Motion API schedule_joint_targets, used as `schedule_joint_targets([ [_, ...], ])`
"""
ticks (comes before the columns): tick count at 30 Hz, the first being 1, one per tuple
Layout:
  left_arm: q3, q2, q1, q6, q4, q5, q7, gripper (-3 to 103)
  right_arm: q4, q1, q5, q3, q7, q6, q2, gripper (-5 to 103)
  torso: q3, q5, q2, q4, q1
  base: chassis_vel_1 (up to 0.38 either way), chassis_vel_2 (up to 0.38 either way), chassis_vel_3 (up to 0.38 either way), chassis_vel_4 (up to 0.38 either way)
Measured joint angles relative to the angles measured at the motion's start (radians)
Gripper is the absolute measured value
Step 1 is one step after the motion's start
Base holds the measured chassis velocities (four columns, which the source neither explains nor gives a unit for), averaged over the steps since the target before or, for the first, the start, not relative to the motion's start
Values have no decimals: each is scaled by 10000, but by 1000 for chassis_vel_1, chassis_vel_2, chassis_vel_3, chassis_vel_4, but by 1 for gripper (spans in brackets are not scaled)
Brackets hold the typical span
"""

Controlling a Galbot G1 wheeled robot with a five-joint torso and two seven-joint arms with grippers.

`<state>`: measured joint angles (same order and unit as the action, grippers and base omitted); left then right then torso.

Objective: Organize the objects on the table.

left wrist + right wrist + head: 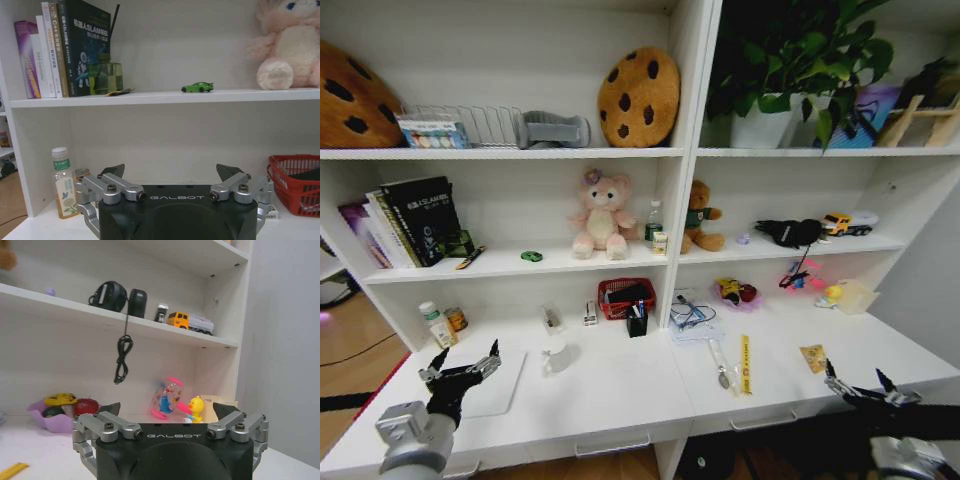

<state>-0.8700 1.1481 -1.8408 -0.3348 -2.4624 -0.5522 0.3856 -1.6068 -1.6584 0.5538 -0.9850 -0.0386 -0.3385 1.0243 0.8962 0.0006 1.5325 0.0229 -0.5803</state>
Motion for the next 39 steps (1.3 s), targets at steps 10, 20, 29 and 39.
schedule_joint_targets([
  [10,2,1,-1,0,-2,-1,-4,100,-791,341,1307,542,295,1468,-547,100,0,5,0,-5,1,-243,-248,265,238],
  [20,-2,1,0,0,-1,0,0,100,-698,1011,1549,1171,1190,3065,-1184,100,-1,-13,1,-10,1,23,3,9,-30],
  [29,-1,0,0,0,0,0,0,100,506,2232,802,2416,1556,4344,-1380,90,0,-4,1,-2,1,9,9,-2,-4],
  [39,-1,1,0,0,0,0,0,100,1018,2962,552,3204,1565,4616,-1380,56,0,-6,0,-4,1,0,0,0,0],
])
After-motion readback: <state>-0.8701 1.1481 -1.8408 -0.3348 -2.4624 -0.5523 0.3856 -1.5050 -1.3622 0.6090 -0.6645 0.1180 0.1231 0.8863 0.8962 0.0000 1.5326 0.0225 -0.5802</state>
